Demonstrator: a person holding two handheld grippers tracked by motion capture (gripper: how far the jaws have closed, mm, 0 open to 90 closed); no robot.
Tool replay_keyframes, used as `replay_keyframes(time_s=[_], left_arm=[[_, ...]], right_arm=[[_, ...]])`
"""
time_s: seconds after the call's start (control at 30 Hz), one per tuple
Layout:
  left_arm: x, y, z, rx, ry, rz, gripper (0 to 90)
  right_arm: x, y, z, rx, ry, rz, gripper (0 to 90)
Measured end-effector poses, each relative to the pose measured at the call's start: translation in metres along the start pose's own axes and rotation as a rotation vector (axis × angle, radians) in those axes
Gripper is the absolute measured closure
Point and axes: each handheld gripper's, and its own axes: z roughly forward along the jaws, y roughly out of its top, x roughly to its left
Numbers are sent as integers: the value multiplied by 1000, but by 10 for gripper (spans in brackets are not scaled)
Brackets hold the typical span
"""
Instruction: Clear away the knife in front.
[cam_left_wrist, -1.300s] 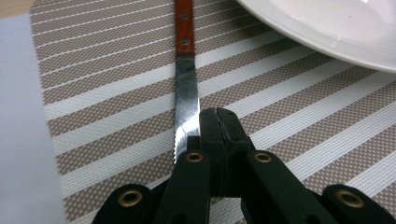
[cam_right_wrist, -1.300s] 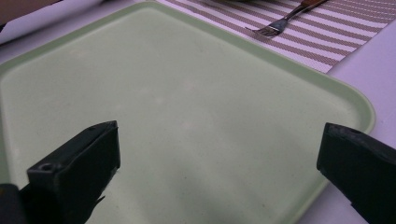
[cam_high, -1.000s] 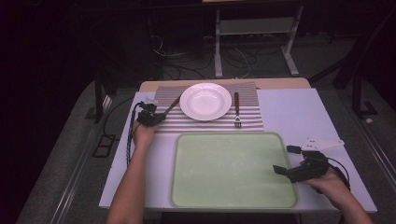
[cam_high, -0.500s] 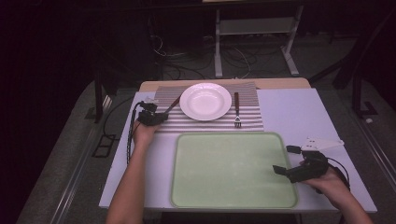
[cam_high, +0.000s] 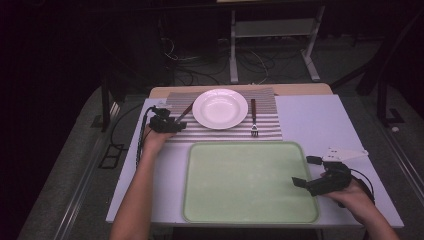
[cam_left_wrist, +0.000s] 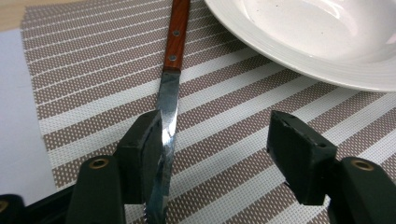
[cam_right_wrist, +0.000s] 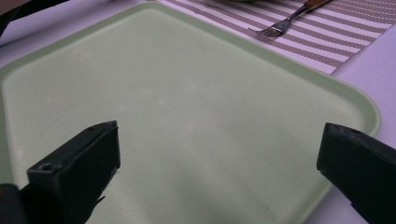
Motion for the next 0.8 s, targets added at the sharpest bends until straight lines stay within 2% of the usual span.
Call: replay_keyframes(time_s=[0.4,0.5,0.63,0.8], left_arm=[[7,17,15,35,9,5,374],[9,23,18,48,17,20,380],[10,30,22,40,22,16,407],[12,39,27,43,39,39,464]], right_arm=[[0,0,0,-3,5,0,0],[0,0,0,-7,8,0,0],[1,0,-1,-7,8,0,0],[1,0,-1,-5,12,-2,0]])
